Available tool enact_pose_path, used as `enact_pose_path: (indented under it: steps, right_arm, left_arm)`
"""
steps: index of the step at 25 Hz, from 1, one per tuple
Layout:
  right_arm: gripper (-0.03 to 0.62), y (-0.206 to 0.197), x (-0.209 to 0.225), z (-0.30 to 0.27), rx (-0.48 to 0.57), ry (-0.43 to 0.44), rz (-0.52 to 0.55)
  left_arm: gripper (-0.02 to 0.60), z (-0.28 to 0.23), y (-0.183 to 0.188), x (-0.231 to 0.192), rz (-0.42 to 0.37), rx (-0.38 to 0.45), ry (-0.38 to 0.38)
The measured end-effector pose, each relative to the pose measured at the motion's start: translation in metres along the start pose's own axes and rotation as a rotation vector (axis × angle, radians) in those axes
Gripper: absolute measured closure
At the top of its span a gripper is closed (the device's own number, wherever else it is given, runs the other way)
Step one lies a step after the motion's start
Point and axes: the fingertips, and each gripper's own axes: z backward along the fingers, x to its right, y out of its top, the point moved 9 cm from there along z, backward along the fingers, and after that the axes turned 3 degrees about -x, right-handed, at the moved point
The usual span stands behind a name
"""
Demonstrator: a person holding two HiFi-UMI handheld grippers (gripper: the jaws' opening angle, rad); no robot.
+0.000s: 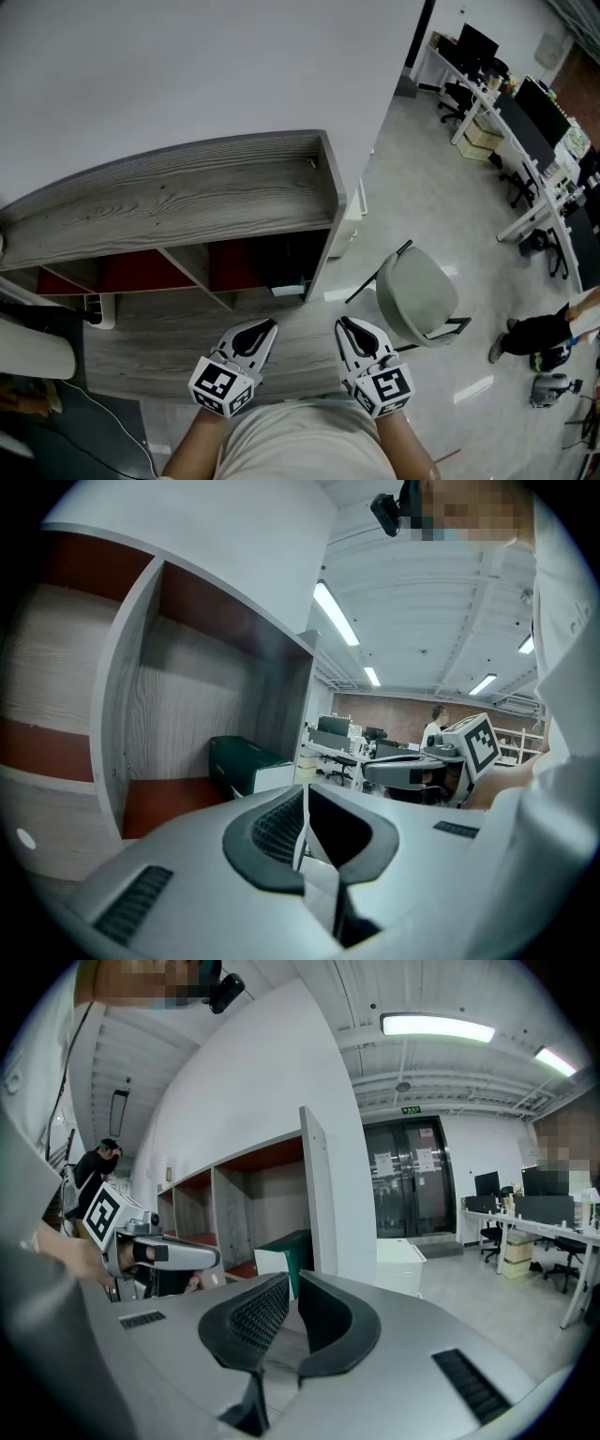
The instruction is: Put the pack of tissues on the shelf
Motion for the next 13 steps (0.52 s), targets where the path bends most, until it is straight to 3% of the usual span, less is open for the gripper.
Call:
enact_pose_path:
  steps: [13]
  right_arm:
    - [0.537,-0.0033,-0.0003,0.0018,-0.006,-0.027,-0.015]
  left_arm:
    - [0.551,-0.0003,0.0005,-0.0014,-0.007,-0.003,-0.011]
